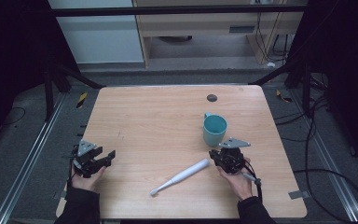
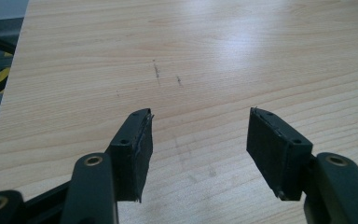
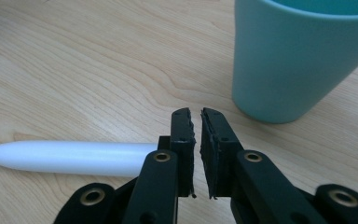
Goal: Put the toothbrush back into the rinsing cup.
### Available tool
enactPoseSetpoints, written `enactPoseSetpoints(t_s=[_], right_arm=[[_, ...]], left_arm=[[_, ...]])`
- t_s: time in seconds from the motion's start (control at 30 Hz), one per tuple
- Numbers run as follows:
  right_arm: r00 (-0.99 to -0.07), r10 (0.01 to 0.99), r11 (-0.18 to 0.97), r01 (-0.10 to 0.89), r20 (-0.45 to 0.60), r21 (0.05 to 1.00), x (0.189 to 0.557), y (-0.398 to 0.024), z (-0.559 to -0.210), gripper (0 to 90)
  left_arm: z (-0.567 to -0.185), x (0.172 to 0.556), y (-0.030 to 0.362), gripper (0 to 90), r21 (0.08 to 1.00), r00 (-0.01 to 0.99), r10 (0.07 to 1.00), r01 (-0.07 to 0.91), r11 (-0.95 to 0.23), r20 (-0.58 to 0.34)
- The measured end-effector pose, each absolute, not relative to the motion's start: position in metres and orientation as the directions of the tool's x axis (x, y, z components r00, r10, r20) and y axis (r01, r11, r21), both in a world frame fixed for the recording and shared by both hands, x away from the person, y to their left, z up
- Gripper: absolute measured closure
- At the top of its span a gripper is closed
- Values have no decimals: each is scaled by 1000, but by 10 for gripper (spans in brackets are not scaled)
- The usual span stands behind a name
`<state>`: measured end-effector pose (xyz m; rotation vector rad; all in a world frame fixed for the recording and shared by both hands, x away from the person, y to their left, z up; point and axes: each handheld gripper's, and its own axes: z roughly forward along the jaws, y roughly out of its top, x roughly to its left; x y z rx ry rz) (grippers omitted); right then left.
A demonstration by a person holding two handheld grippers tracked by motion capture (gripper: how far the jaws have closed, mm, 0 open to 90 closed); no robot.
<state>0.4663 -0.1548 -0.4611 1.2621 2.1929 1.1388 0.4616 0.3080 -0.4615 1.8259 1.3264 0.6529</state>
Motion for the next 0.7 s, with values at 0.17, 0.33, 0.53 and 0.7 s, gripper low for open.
enactPoseSetpoints(t_s=[0.17,0.33,0.53,0.7], right_arm=[[-546,835,294,556,75,777,472,-145,-464,876],[-556,828,307,563,77,767,477,-139,-468,893],[-564,823,325,568,70,756,481,-133,-474,896],[-571,818,343,579,69,740,484,-129,-479,898]], left_arm=[[-462,462,308,403,818,330,944,551,-167,-29],[-462,462,307,403,817,333,943,551,-174,-24],[-462,462,306,404,816,336,942,549,-180,-18],[-462,462,306,404,815,335,942,550,-184,-14]])
